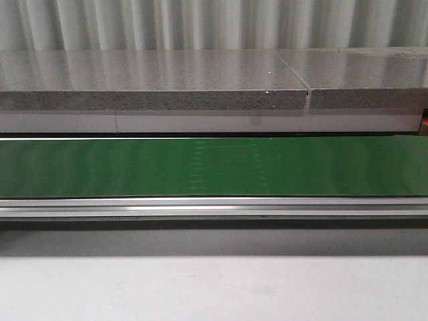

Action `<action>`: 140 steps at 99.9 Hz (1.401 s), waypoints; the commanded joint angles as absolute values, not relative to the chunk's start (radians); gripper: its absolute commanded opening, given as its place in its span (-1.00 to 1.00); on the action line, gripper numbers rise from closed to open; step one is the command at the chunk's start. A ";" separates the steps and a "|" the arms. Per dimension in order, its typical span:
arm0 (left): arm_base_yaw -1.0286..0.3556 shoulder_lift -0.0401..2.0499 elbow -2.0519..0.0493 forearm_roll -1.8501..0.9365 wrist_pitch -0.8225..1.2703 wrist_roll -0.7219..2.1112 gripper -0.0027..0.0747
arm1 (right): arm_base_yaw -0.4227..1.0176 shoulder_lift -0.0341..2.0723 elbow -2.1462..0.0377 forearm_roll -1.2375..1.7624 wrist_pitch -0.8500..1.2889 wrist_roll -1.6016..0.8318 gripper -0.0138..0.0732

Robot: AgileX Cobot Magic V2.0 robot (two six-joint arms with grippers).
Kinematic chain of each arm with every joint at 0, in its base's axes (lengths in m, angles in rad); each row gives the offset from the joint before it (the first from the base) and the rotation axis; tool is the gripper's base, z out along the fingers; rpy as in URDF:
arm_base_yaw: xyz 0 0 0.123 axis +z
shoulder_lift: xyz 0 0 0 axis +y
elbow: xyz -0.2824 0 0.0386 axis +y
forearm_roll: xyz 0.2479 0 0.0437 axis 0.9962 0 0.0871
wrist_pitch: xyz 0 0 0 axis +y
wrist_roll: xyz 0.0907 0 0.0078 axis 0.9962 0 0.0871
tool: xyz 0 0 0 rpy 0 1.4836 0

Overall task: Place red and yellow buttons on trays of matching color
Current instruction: 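Grasp a red button with the left gripper and set it on the belt, then move the left gripper back over the yellow buttons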

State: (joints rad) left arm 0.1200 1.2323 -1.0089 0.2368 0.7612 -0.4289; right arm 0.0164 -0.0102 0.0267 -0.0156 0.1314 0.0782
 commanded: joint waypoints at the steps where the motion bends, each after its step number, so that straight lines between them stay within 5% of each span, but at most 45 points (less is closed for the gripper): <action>1: 0.080 1.261 -1.082 0.238 0.737 -0.422 -0.98 | 0.015 -0.026 0.028 -0.025 0.047 0.077 -0.84; 63: 0.017 1.521 -1.163 0.181 0.747 -0.392 -0.97 | 0.015 -0.026 0.028 -0.025 0.047 0.077 -0.84; 73: 0.017 1.524 -1.163 0.152 0.747 -0.349 -0.73 | 0.015 -0.026 0.028 -0.025 0.047 0.077 -0.84; 97: 0.012 1.522 -1.163 0.098 0.747 -0.272 0.55 | 0.015 -0.026 0.028 -0.025 0.047 0.077 -0.84; 140: 0.014 1.327 -1.163 0.096 0.753 -0.270 0.62 | 0.015 -0.026 0.028 -0.025 0.047 0.077 -0.84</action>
State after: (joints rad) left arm 0.0197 1.4047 -1.1312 0.0994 0.7850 -0.2683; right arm 0.0164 -0.0102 0.0267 -0.0156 0.1314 0.0782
